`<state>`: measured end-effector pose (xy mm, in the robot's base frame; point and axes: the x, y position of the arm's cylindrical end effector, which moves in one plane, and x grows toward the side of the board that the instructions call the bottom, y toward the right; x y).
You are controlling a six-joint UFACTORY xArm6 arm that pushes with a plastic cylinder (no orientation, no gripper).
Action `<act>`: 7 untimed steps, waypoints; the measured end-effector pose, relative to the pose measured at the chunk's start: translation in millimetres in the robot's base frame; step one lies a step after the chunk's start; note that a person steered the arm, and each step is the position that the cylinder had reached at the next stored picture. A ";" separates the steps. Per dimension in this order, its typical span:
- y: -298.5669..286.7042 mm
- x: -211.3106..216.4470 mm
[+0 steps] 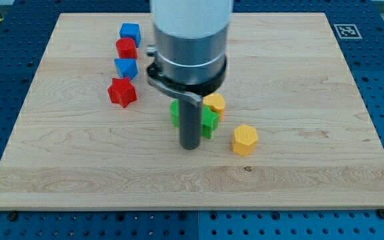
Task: Place the green star towards the top of the yellow hexagon
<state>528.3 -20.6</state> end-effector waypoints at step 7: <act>11.2 -16.6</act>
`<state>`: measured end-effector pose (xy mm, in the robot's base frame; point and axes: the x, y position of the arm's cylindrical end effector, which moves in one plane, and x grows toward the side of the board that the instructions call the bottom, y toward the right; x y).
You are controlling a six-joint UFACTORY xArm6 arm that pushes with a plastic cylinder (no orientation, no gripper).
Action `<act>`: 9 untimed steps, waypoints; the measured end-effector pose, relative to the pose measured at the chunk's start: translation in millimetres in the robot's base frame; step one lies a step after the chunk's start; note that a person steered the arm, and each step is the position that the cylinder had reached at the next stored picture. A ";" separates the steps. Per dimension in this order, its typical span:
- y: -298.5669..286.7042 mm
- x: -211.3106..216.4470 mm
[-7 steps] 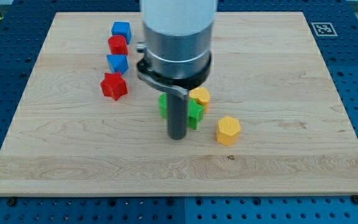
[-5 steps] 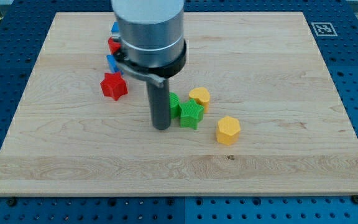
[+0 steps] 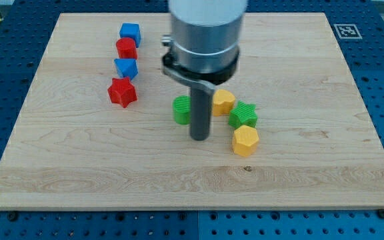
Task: Place the green star towards the top of the yellow hexagon
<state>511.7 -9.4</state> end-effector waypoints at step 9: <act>-32.0 -17.4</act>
